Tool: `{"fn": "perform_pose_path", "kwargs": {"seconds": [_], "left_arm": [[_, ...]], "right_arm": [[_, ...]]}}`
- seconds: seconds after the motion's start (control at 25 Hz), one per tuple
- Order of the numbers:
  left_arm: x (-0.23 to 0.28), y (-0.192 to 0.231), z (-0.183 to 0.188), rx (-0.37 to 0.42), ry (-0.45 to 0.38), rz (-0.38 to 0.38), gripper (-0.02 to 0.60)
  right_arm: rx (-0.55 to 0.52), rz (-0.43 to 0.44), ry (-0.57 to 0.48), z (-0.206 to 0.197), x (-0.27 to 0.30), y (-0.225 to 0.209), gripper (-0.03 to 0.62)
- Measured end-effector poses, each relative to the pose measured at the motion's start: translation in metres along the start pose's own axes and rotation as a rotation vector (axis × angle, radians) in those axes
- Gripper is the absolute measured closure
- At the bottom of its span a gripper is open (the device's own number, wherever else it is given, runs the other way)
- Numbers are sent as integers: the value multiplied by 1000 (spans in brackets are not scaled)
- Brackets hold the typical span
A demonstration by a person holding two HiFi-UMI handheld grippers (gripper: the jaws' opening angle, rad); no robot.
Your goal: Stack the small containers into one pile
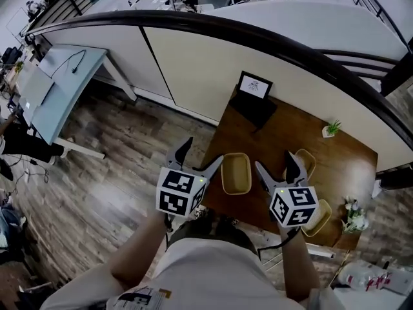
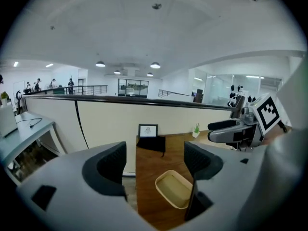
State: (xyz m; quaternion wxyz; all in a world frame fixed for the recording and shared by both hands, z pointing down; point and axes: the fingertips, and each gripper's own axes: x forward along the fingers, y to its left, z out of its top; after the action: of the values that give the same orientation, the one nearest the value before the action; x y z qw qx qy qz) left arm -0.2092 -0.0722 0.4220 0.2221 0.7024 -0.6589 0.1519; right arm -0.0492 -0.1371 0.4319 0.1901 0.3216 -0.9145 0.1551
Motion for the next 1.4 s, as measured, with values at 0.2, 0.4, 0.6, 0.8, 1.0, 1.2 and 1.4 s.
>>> {"fn": "perform_pose_path", "kwargs": {"seconds": [0.2, 0.4, 0.6, 0.8, 1.0, 1.2, 1.4], "left_arm": [[35, -7, -47, -27, 110, -44, 207], [70, -10, -98, -75, 217, -65, 208], [101, -16, -159, -124, 355, -92, 209], [121, -24, -207, -186, 458, -110, 212], [130, -24, -245, -296, 537, -84, 318], [130, -28, -254, -339, 555, -112, 431], [131, -34, -242, -326, 532, -147, 519]], "right_arm": [[45, 0, 116, -57, 32, -4, 198], [76, -4, 246, -118, 59, -10, 217], [170, -16, 358, -177, 82, -18, 255], [181, -22, 429, -214, 96, -21, 294], [199, -12, 486, -238, 104, -20, 349], [221, -14, 521, -251, 103, -18, 481], [232, -26, 481, -239, 98, -17, 559]]}}
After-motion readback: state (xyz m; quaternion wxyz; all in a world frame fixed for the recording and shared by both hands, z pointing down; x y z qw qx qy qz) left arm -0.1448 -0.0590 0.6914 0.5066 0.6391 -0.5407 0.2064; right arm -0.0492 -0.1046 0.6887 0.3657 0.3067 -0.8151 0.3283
